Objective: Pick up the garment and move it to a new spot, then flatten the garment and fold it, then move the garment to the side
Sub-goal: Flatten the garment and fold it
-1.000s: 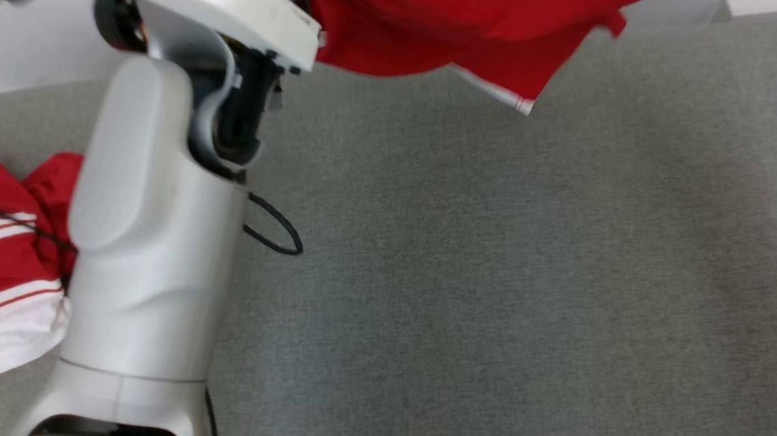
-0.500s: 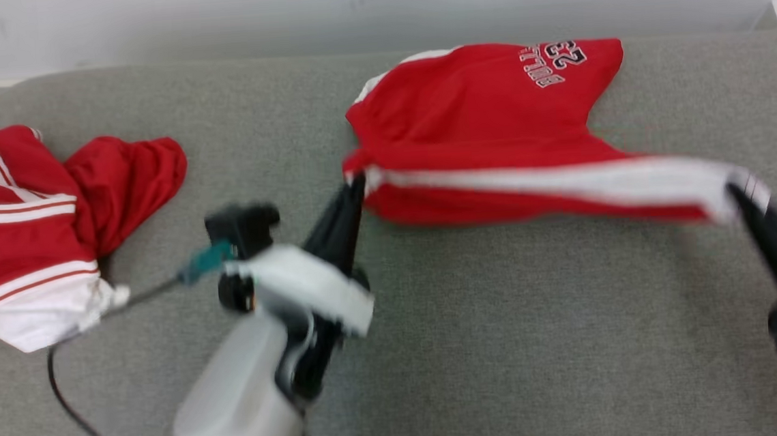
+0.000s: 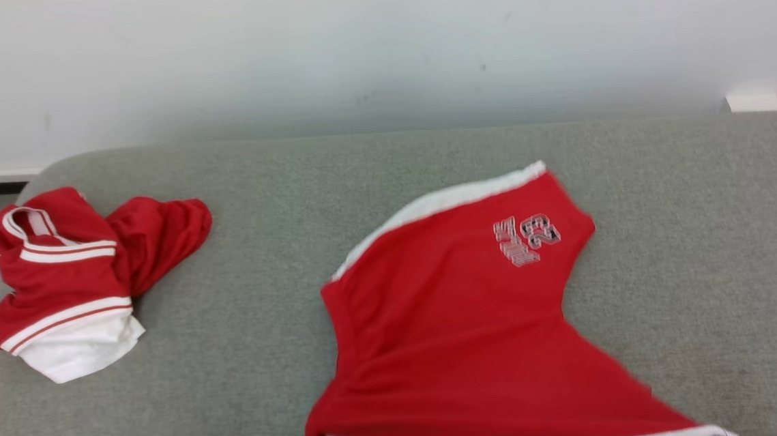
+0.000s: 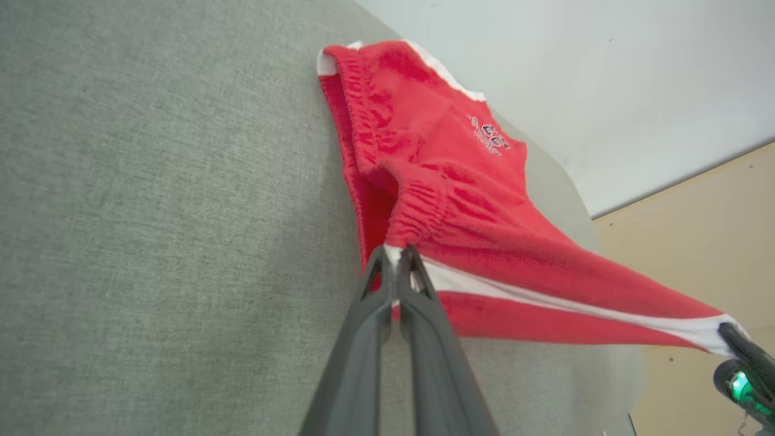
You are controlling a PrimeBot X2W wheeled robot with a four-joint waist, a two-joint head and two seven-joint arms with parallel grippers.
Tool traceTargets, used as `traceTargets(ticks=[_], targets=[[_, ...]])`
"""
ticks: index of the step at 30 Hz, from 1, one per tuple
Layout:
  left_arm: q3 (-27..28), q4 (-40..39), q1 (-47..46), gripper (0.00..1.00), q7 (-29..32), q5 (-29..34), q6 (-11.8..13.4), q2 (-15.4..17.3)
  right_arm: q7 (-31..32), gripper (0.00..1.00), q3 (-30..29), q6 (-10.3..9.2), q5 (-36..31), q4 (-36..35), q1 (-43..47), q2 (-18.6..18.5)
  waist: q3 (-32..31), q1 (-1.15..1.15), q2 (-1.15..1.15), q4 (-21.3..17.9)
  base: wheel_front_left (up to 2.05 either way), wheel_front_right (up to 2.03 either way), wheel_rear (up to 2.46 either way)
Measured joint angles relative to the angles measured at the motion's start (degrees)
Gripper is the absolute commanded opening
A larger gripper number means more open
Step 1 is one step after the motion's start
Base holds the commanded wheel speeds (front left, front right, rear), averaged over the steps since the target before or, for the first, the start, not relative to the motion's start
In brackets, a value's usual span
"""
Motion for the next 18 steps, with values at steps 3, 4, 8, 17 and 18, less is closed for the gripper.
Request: traceTargets(ticks=[3,4,8,17,18], targets=[[0.87,-9.85,6.09,0.0,3.11,-2.78,3.02,2.58,0.01,0.0,-2.86,0.0,1.53,-4.64,4.58,-2.96,-0.86,0.0,0.0,0.82,0.0,0.0,0.0],[1.18,-12.39,7.23,0.0,3.93,-3.83,3.53,3.03,0.0,0.0,-4.16,0.0,2.2,-5.87,5.24,-3.68,-0.87,0.0,0.0,1.13,0.0,0.0,0.0],[1.94,-17.07,6.69,0.0,6.71,-5.43,5.78,3.65,0.59,0.0,-7.86,0.0,4.28,-6.47,4.85,-6.53,0.1,0.0,0.0,2.2,0.0,0.0,0.0],[0.92,-6.9,-12.06,0.0,9.82,-5.19,7.97,-4.69,12.59,0.0,-7.68,-0.01,4.98,3.23,-15.44,-3.5,6.49,0.01,0.0,5.62,0.0,0.0,0.0],[0.56,-4.97,-14.33,0.0,9.81,-4.61,7.93,-5.44,13.83,0.0,-7.32,0.0,5.0,4.77,-18.22,-2.36,7.33,0.01,0.0,6.13,0.0,0.0,0.0]])
